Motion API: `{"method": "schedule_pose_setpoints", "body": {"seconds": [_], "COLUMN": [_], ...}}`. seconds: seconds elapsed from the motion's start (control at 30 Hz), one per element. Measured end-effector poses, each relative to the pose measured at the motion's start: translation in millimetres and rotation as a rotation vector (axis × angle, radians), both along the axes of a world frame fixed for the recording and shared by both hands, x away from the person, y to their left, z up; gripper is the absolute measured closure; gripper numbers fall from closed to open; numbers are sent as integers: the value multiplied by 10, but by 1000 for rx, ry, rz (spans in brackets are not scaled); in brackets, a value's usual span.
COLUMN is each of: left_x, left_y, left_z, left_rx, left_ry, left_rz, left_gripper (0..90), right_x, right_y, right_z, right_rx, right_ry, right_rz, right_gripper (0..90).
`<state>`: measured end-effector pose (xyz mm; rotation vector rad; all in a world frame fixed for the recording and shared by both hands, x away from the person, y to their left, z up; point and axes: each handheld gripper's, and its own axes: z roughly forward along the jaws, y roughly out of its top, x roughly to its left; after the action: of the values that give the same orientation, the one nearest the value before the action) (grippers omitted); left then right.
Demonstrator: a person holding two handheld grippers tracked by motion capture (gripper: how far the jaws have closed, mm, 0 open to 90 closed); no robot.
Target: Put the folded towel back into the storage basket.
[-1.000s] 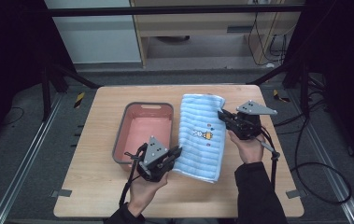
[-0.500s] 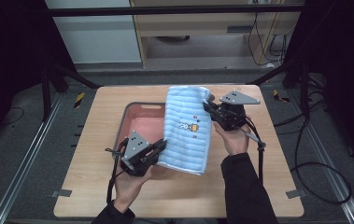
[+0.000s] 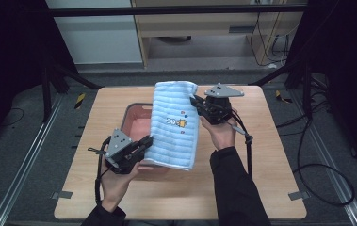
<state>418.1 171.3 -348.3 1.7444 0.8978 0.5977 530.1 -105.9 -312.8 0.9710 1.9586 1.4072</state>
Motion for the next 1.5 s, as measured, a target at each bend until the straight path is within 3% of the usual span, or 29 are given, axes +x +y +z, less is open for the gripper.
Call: {"method": "schedule_pose_setpoints", "body": {"seconds": [0.1,0.53,0.8,1.17,1.5], "left_x": [-6,3,45,150,279], "left_y": [106,424,597,713,720], "left_z": [13,65,25,-77,-228], "left_rx": [-16,-14,-24,-9,14], "left_ry": [-1,-25,-12,6,36], "left_rz": [20,84,117,149,162], "left_gripper": [864,864,864,864,864], "right_x": [31,157,257,418,574], "right_y": [84,467,657,822,925], "right_z": [-7,51,11,-71,-259], "right_rx": [-8,-6,-7,-17,-50], "right_ry": [2,-14,-6,9,32], "right_rz": [8,45,62,76,76], "right_gripper": [840,840,840,840,839]}}
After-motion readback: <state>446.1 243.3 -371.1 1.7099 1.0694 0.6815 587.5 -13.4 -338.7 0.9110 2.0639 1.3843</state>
